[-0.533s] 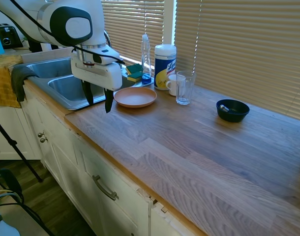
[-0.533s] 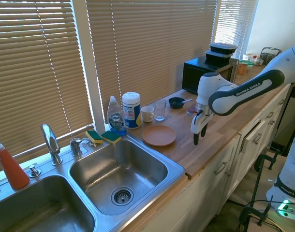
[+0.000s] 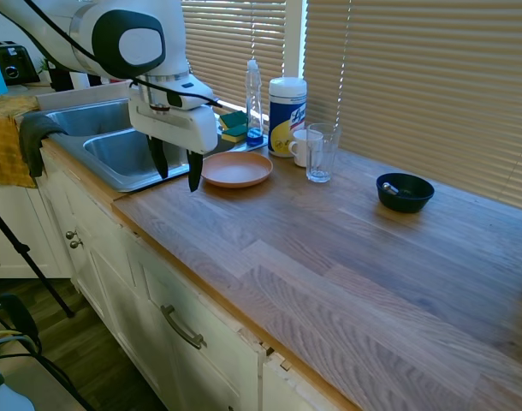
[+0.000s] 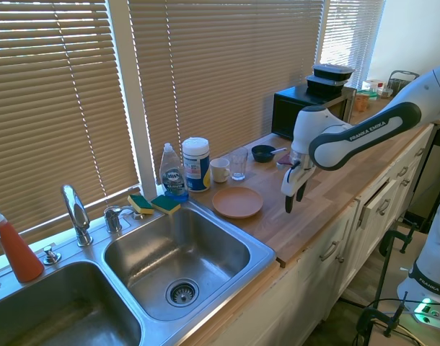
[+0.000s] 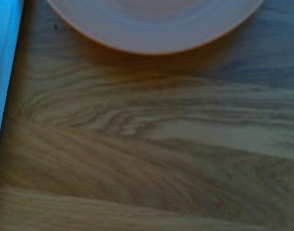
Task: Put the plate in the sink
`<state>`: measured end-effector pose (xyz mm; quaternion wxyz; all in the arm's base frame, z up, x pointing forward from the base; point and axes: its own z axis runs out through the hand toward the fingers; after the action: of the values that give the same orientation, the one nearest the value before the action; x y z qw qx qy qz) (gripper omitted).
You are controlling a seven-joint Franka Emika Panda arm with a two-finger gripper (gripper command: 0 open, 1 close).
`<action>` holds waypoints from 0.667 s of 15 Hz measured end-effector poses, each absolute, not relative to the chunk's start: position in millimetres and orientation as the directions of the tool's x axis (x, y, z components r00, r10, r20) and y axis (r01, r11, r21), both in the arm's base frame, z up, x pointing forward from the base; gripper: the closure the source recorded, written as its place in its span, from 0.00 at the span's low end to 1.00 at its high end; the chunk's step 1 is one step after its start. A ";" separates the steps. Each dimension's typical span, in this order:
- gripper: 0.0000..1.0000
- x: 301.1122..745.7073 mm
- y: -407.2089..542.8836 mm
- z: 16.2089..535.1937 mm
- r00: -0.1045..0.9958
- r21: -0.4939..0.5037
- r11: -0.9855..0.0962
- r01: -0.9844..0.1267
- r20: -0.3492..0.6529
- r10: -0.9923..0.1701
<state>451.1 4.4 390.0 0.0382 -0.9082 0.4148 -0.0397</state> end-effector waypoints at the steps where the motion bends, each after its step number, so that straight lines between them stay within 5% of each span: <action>1: 0.00 460.6 -3.5 391.2 0.650 -0.118 -0.649 -0.751 0.041 -0.759; 10: 0.00 580.0 -64.4 372.8 0.638 -0.229 -0.611 -0.758 -0.059 -0.768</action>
<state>580.0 -64.4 372.8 0.1168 -0.8973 0.4250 -0.0224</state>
